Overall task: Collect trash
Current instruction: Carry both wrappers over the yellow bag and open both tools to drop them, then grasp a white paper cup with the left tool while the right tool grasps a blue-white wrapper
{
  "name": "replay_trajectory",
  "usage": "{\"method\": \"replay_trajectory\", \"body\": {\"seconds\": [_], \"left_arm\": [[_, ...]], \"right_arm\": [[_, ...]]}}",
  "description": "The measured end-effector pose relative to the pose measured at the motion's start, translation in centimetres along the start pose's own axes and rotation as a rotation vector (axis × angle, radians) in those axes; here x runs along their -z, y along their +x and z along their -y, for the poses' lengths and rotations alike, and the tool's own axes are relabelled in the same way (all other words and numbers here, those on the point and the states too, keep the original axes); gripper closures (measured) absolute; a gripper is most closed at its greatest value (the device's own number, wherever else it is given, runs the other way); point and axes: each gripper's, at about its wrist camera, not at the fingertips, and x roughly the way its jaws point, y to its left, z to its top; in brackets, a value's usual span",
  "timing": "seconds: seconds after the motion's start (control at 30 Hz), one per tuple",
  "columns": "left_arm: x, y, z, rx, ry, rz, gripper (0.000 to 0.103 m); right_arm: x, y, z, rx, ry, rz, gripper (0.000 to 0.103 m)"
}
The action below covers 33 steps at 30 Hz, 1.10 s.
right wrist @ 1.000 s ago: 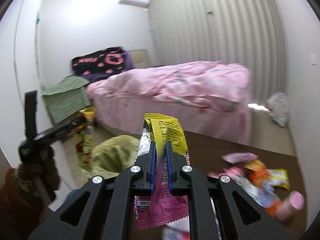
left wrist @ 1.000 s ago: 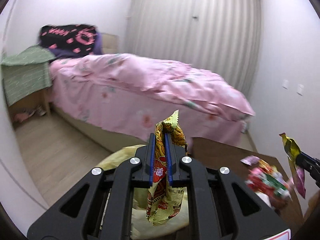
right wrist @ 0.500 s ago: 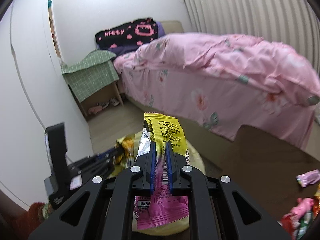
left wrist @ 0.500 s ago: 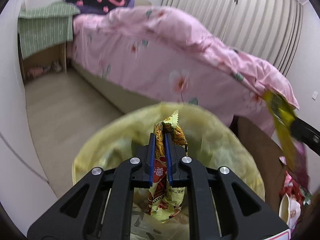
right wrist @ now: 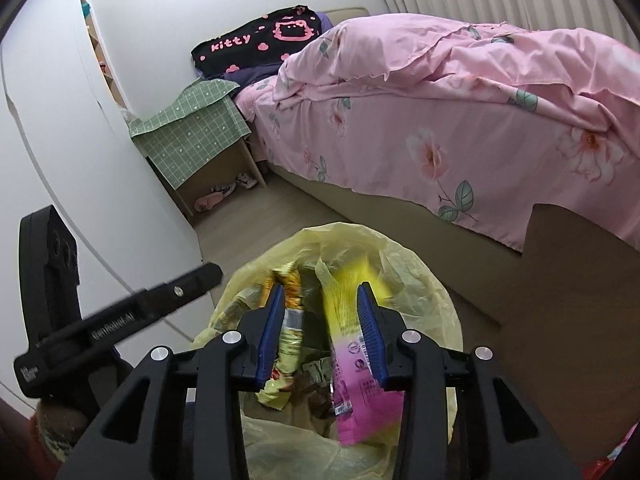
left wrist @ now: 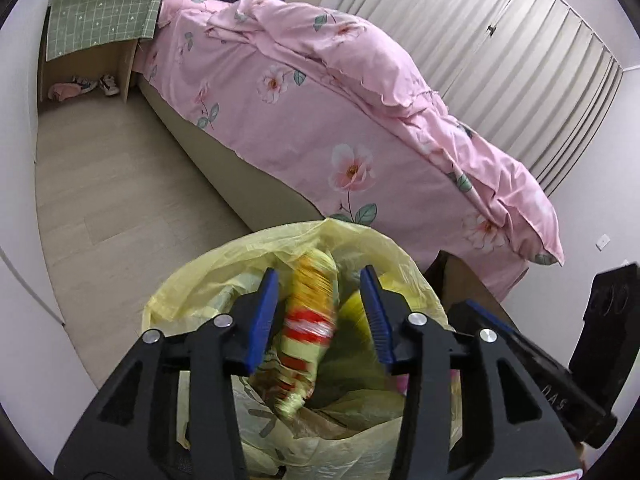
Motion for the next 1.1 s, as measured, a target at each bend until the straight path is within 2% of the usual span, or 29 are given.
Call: {"method": "replay_trajectory", "body": {"seconds": [0.17,0.3,0.47,0.6,0.8,0.93,1.0,1.1], "left_arm": [[-0.7,-1.8,1.0,-0.014,0.026,0.067,0.056],[-0.3,-2.3,2.4,-0.003,0.071,0.045,0.056],[2.1,-3.3,6.1,0.097,0.172,-0.02,0.056],[4.8,-4.6,9.6,0.199,0.278,-0.067,0.056],[9.3,-6.1,13.5,0.299,0.385,-0.154,0.056],[11.9,-6.6,15.6,0.331,0.464,-0.195,0.056],[12.4,-6.6,16.4,0.345,0.481,-0.197,0.056],[12.7,-5.5,18.1,0.368,0.484,-0.198,0.056]], "right_arm": [[0.3,-2.8,0.5,0.053,0.005,0.03,0.067],[1.6,-6.9,1.3,0.149,-0.007,0.069,0.067],[4.6,-14.3,3.4,0.308,-0.007,0.135,0.063],[7.1,-20.5,4.9,0.398,-0.008,0.192,0.049],[12.0,-28.5,7.2,0.619,0.015,0.203,0.048],[15.3,-31.6,8.9,0.678,0.102,0.224,0.048],[16.7,-32.2,9.7,0.682,0.129,0.209,0.048],[18.3,-32.2,10.5,0.742,0.109,0.163,0.048]]}}
